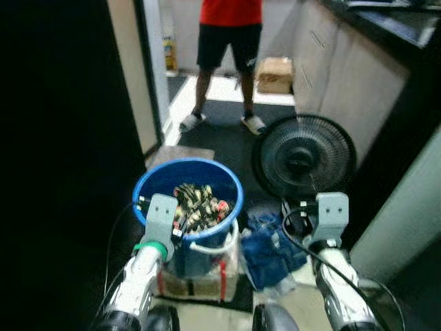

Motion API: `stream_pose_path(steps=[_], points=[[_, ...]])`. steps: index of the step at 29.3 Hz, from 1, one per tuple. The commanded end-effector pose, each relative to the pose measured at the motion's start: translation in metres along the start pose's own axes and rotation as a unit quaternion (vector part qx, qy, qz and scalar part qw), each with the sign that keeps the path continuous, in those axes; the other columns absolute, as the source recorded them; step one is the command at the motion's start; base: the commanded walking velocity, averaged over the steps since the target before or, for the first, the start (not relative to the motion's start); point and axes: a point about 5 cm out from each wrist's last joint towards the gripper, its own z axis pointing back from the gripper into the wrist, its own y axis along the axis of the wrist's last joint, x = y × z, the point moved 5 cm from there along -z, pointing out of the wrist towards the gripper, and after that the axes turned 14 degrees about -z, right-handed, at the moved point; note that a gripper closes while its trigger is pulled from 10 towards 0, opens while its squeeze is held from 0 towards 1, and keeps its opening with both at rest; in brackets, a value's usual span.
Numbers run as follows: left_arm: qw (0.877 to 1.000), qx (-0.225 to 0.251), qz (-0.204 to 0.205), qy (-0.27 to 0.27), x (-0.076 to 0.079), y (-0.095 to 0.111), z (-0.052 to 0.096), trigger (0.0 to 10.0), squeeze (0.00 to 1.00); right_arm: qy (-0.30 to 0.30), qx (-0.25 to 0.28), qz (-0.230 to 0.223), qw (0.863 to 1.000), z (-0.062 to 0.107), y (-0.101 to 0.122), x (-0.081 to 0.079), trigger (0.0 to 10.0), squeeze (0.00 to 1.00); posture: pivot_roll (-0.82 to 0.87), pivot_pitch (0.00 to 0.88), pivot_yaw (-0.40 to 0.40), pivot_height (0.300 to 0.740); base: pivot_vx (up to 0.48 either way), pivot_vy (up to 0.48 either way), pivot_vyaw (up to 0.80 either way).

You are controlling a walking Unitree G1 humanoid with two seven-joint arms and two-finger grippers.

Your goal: Clothes washing

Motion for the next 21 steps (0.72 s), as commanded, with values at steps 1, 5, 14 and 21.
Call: stream_pose_path(steps=[1, 5, 14, 21], points=[[0.999, 0.033, 0.017, 0.007, -0.010, 0.026, -0.002, 10.0, 0.00, 0.017, 0.036, -0.012, 0.999, -0.009, 0.025, -0.010, 10.0, 0.00, -0.02, 0.035, 0.034, 0.565, 0.000, 0.000, 0.00], [0.996, 0.079, 0.027, 0.016, -0.021, 0.062, -0.008, 10.0, 0.00, 0.038, 0.079, -0.024, 0.996, -0.018, 0.056, -0.023, 10.0, 0.00, -0.02, 0.035, 0.034, 0.550, 0.000, 0.000, 0.00], [0.995, 0.096, 0.032, 0.020, -0.023, 0.076, -0.009, 10.0, 0.00, 0.060, 0.096, -0.032, 0.993, -0.022, 0.070, -0.036, 10.0, 0.00, -0.01, 0.036, 0.028, 0.527, 0.000, 0.000, 0.00], [0.996, 0.080, 0.034, 0.014, -0.019, 0.072, -0.003, 10.0, 0.00, 0.068, 0.081, -0.036, 0.994, -0.017, 0.067, -0.040, 10.0, 0.00, -0.01, 0.040, 0.026, 0.511, 0.000, 0.000, 0.00]])
